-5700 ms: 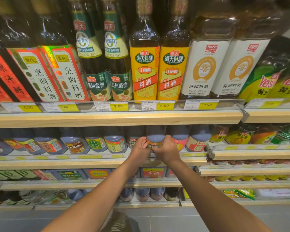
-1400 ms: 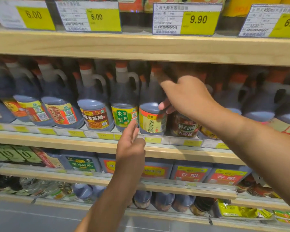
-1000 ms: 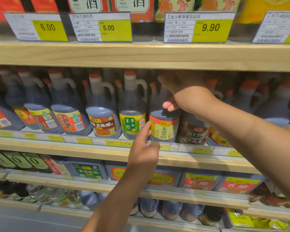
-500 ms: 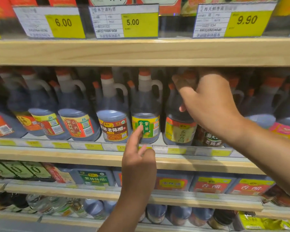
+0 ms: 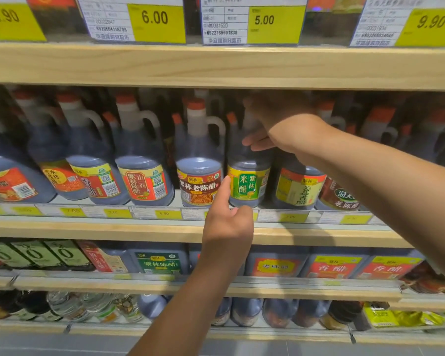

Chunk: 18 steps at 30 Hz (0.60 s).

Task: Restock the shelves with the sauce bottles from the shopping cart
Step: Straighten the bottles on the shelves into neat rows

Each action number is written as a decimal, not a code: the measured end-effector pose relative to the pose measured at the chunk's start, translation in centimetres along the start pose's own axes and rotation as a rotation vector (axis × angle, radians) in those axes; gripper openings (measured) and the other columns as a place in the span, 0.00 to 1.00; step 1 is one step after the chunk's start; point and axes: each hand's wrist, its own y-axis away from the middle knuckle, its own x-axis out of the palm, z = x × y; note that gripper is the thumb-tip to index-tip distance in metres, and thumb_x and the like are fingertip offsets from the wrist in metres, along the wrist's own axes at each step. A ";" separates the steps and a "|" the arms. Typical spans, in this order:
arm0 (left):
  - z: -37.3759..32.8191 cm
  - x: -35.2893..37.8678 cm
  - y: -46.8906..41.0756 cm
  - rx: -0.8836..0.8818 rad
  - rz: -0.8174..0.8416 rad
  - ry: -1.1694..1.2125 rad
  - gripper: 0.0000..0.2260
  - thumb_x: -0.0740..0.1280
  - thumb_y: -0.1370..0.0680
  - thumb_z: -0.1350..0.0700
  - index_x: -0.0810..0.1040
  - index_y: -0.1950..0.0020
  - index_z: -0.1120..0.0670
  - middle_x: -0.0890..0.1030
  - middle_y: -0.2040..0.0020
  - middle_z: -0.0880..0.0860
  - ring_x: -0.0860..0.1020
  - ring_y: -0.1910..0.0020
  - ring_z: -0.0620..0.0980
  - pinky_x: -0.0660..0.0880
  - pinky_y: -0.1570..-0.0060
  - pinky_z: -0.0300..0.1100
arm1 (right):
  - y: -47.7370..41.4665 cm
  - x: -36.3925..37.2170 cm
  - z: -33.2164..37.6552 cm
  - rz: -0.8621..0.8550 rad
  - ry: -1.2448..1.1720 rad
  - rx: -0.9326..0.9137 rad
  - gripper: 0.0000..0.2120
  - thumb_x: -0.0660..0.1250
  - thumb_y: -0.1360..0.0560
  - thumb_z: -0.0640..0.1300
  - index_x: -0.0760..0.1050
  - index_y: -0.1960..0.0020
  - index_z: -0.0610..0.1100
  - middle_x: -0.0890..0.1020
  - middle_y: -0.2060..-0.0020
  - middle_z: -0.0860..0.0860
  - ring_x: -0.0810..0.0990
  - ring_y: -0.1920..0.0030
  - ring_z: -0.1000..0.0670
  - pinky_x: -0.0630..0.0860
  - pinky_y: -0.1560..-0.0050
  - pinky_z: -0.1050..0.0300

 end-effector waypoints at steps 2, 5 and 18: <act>0.3 -0.1 -0.1 -0.044 0.027 0.042 0.27 0.60 0.19 0.66 0.64 0.21 0.51 0.77 0.63 0.24 0.74 0.62 0.21 0.70 0.59 0.21 | 0.1 -0.2 0.2 -0.032 -0.081 -0.047 0.09 0.67 0.19 0.43 0.73 0.54 0.56 0.84 0.51 0.45 0.86 0.59 0.49 0.84 0.54 0.55; -0.4 -0.5 0.4 -0.034 0.018 0.087 0.27 0.59 0.18 0.67 0.63 0.20 0.51 0.75 0.60 0.21 0.73 0.62 0.18 0.69 0.59 0.19 | 0.9 -0.4 0.7 -0.027 -0.171 0.011 0.05 0.60 0.16 0.47 0.70 0.51 0.53 0.84 0.69 0.49 0.82 0.74 0.57 0.80 0.68 0.66; 0.4 -6.0 2.8 0.164 -0.200 0.070 0.21 0.61 0.19 0.67 0.74 0.32 0.45 0.76 0.34 0.46 0.74 0.41 0.29 0.70 0.52 0.21 | 3.8 0.8 2.8 -0.140 0.276 0.081 0.23 0.61 0.19 0.54 0.83 0.61 0.38 0.87 0.65 0.47 0.86 0.59 0.49 0.78 0.45 0.54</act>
